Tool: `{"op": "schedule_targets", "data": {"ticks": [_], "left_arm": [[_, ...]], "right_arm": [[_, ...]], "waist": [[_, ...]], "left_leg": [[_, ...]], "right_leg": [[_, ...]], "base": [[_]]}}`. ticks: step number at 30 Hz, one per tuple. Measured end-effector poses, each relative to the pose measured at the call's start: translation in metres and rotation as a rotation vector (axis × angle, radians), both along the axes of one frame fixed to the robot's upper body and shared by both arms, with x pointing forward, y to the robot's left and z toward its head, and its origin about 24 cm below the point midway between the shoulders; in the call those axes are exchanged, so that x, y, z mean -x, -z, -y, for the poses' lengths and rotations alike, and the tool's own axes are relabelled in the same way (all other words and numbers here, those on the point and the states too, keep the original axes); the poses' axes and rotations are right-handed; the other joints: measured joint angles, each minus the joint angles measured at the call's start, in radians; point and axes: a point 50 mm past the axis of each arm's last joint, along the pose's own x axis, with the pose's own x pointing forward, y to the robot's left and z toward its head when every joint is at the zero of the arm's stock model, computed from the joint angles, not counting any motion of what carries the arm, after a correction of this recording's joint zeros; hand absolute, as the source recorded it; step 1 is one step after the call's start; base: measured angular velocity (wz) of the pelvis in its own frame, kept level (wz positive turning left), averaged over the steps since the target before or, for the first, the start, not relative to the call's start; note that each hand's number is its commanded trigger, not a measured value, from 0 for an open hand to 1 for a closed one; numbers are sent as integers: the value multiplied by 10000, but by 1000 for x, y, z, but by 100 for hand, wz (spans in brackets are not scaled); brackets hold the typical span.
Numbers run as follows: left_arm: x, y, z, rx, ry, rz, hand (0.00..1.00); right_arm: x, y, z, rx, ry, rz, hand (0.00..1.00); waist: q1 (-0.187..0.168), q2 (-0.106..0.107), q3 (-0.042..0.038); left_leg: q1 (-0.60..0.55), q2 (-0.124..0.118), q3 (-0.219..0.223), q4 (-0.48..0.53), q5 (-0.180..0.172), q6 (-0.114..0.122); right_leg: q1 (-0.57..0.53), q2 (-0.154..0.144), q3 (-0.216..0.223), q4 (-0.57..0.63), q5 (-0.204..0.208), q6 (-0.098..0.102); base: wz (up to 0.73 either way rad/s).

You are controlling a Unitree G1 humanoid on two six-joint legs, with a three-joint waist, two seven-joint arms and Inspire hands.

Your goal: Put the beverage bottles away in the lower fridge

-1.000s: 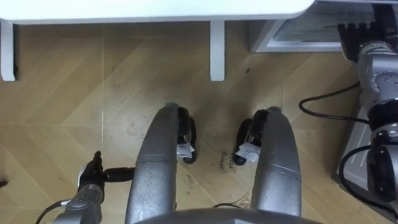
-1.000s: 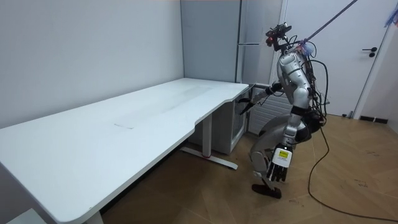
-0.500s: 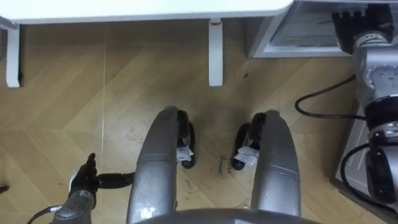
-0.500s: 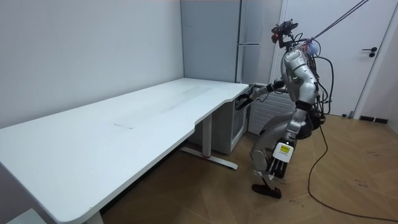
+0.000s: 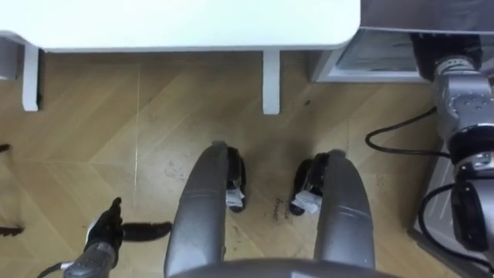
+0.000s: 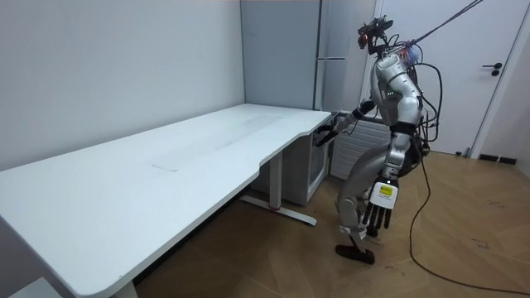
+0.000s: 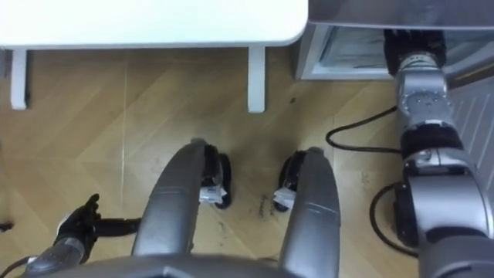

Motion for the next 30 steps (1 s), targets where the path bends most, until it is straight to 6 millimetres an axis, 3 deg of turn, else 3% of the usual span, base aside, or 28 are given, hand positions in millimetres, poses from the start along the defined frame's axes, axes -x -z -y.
{"op": "schedule_targets", "data": {"ticks": [4, 7, 9, 12, 14, 19, 21, 24, 27, 30], "left_arm": [[12, 5, -5, 105, -43, -590, 0], [20, 9, -7, 74, -202, -973, 0], [25, 12, -6, 102, -443, -1239, 0], [23, 14, -1, 254, -813, -1095, 0], [17, 17, 5, 412, -1161, -924, 0], [16, 21, 14, 576, -1552, -682, 0], [20, 22, 17, 635, -1775, -712, 0], [34, 25, 19, 662, -2110, -918, 0], [42, 27, 21, 697, -2222, -1170, 0], [49, 28, 20, 605, -2269, -1350, 0]], "right_arm": [[30, 29, 18, 386, 114, -516, 0], [70, 64, 23, 827, -104, -1861, 0], [102, 95, 15, 900, -419, -3284, 0], [139, 127, -3, 695, -933, -4791, 0], [176, 150, -21, 842, -1862, -6294, 0], [231, 171, -35, 1823, -4013, -8518, 0], [255, 176, -36, 2616, -5341, -9530, 0], [274, 179, -40, 3682, -7235, -10454, 0], [284, 182, -48, 4315, -8480, -11003, 0], [283, 184, -53, 4681, -8916, -11126, 0]], "waist": [[-34, 43, -2], [-46, 34, -4], [-153, 14, -5], [-326, -10, -21], [-344, -23, -57], [-571, -112, -190], [-696, -217, -291], [-788, -330, -357], [-800, -427, -370], [-806, -545, -384]], "left_leg": [[876, -198, -142, -908, 198, -22], [1721, -216, -202, -1512, 205, -27], [2410, -208, -218, -1986, 216, -43], [3125, -188, -317, -2460, 244, -85], [3891, -155, -294, -3077, 314, -111], [5513, -219, 51, -4601, 613, -35], [6415, -349, 59, -5363, 768, -32], [7442, -387, 113, -6048, 846, -51], [8379, -377, 135, -6686, 922, -106], [9109, -367, 242, -7261, 1008, -165]], "right_leg": [[1002, -26, -218, -884, 120, 111], [1933, 87, -377, -1549, 116, 213], [2674, 173, -491, -2091, 154, 287], [3498, 253, -573, -2737, 232, 387], [4276, 519, -516, -3510, 434, 494], [5780, 635, -454, -5023, 871, 692], [6636, 663, -437, -5714, 997, 810], [7583, 742, -414, -6376, 1107, 880], [8445, 878, -404, -7008, 1243, 930], [9034, 994, -256, -7477, 1332, 936]], "base": [[15], [6], [0], [4], [-10], [-13], [2], [-8], [0], [-14]]}}
